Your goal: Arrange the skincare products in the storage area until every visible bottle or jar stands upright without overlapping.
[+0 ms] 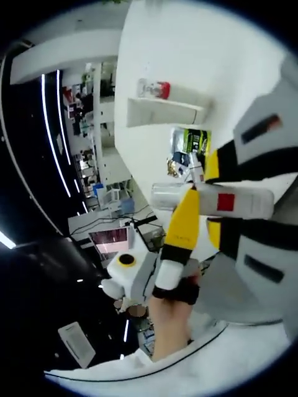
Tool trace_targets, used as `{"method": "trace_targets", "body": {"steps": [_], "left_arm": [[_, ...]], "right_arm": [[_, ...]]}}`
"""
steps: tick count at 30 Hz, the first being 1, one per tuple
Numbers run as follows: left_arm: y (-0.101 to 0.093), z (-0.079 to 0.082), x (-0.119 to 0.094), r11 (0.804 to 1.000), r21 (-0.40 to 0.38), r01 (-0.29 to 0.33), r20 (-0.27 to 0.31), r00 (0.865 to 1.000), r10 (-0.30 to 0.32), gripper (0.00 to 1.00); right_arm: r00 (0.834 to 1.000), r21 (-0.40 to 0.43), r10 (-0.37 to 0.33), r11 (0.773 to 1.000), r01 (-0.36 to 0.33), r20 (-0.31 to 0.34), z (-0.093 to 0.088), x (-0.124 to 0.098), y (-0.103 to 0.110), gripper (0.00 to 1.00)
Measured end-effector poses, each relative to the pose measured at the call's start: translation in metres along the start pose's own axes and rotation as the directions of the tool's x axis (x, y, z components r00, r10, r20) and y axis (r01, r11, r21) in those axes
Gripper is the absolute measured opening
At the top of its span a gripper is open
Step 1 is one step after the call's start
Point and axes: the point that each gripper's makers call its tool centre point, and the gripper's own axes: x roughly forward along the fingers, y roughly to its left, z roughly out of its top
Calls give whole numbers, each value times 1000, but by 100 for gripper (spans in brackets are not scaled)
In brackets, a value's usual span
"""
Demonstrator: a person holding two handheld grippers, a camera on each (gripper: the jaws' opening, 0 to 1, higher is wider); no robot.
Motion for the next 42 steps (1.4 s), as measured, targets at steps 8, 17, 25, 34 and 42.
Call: {"method": "trace_targets", "body": {"steps": [8, 17, 25, 34, 42], "left_arm": [[-31, 10, -4, 966, 165, 202, -128, 975, -182, 17], [-61, 17, -4, 867, 302, 396, -260, 909, -324, 17], [-62, 22, 2, 804, 396, 444, -318, 887, -334, 16], [-33, 16, 22, 744, 560, 365, -351, 918, -186, 16], [-3, -3, 43, 714, 621, 323, -400, 914, -66, 17]], "right_arm": [[985, -7, 170, 985, -170, 21, 9, -13, 14, 25], [954, -68, 300, 952, -298, 18, 25, -18, 20, 29], [955, -113, 297, 949, -295, -4, 26, -12, 14, 24], [989, -216, 142, 966, -145, -30, 8, 7, -20, 23], [995, -237, 65, 968, -81, -74, -17, 27, -43, 23]]}}
